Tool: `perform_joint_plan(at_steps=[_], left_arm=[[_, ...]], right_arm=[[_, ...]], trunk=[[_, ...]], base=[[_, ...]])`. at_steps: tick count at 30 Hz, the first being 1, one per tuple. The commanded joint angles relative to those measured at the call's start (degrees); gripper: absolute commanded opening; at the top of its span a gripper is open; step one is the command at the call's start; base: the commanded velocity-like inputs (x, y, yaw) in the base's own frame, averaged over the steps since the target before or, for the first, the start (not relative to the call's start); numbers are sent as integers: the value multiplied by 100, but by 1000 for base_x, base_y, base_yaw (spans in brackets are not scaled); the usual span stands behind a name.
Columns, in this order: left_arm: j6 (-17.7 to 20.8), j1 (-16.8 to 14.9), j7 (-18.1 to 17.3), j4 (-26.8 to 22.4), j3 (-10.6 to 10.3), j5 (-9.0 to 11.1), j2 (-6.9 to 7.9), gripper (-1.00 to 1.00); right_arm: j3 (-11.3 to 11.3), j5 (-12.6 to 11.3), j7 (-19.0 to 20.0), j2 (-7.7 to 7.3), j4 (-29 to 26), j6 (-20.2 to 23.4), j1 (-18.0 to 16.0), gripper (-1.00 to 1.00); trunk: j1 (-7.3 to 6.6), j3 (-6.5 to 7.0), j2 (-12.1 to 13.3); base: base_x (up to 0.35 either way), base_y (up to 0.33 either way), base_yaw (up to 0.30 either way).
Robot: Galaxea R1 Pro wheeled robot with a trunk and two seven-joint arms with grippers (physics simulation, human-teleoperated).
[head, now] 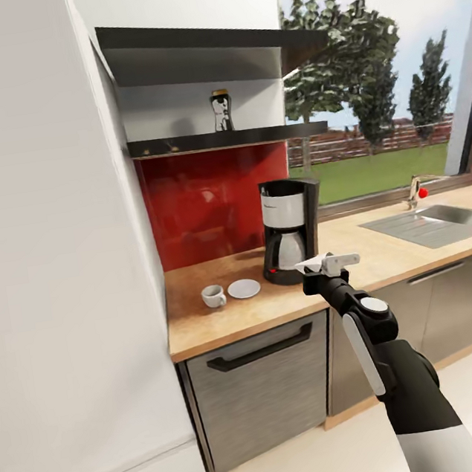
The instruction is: Set up a coffee station on the kitchen countertop: keep the coffee maker on the countertop, move the bottle of coffee from the kitchen shelf to the counter next to the coffee maker, place a paper coffee filter on top of the coffee maker, put the saucer next to the coffee maker with the coffee cup on the saucer, and place the electric kettle next to the coffee maker.
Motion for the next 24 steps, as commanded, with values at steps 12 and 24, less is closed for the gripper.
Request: perform_joint_plan(at_steps=[12, 24], left_arm=[[-13, 2, -2, -7, -5, 42, 0, 100], [-9, 2, -2, -7, -5, 39, 0, 100]], right_arm=[[-2, -15, 10, 4, -10, 37, -5, -100], [42, -12, 5, 42, -33, 1320, -491, -100]], trunk=[[0, -6, -4], [0, -6, -4]], base=[[0, 126, -141], [0, 36, -1]])
